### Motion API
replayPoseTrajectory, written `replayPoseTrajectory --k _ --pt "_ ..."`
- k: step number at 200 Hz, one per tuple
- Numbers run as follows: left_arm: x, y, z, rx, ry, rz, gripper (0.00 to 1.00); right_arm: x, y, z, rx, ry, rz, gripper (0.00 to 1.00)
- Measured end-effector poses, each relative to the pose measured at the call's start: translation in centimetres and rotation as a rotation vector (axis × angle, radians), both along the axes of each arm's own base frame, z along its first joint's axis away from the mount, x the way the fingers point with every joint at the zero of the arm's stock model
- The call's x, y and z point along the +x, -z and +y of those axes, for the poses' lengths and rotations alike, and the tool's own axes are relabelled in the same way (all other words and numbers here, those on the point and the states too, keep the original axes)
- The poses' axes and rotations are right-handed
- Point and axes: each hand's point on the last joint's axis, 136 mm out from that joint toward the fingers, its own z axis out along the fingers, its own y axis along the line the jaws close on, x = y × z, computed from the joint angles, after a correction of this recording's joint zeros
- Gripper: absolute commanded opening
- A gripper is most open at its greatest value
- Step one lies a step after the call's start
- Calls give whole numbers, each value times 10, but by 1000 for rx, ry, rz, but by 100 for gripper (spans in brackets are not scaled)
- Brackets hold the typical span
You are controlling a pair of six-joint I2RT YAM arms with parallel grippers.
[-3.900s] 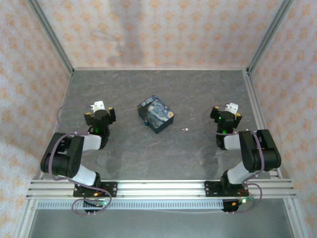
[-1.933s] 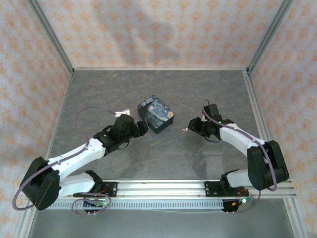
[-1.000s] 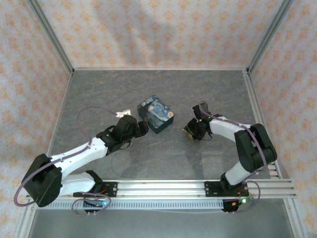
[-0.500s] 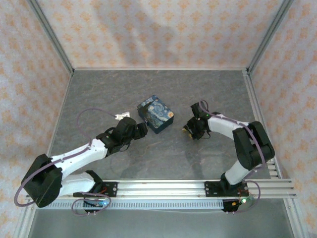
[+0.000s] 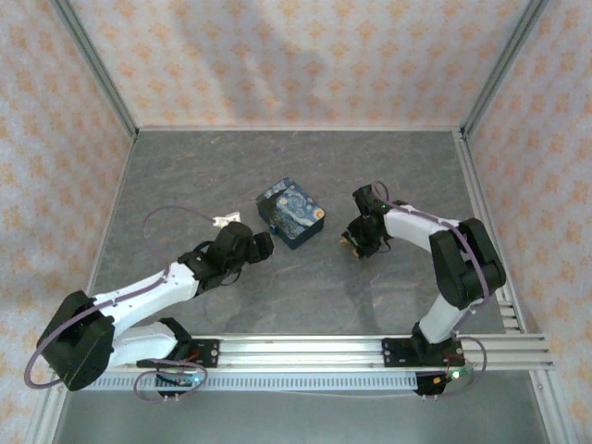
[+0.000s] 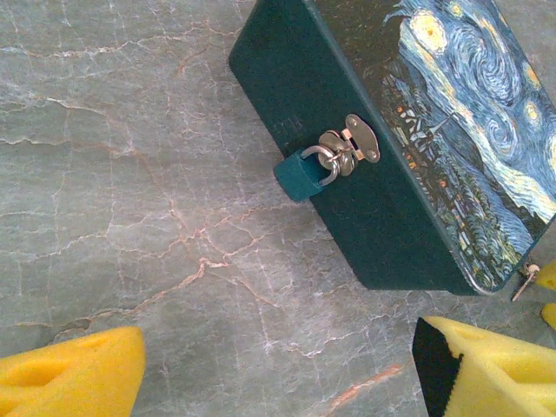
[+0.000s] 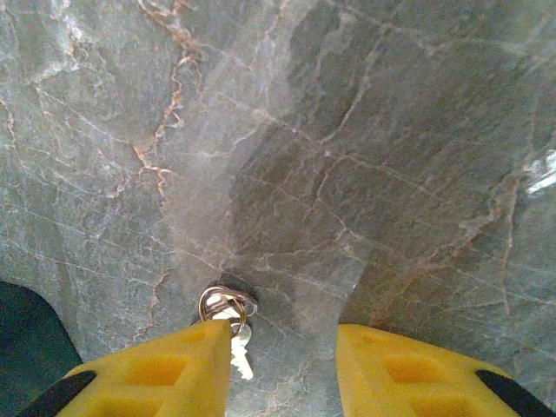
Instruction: Unlock a padlock with a key
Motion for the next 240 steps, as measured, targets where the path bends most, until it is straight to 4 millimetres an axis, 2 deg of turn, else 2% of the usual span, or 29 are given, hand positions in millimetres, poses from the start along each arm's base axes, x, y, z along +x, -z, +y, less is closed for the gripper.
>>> replayPoseTrajectory --k 42,77,126,195,240 --pt "-1 -1 1 -5 -1 -7 82 1 -2 0 1 15 -1 37" --pt "-2 0 2 -5 -1 -8 82 33 -12 -3 -13 48 -136 38" --pt "-2 -1 2 -8 -1 -11 82 46 -19 -1 -5 54 -187 38" --pt "-5 -3 9 -12 -23 -31 82 37 -25 -4 -15 47 -170 43" --pt "-6 -1 9 -16 -32 -22 82 23 -20 1 -44 12 -128 44"
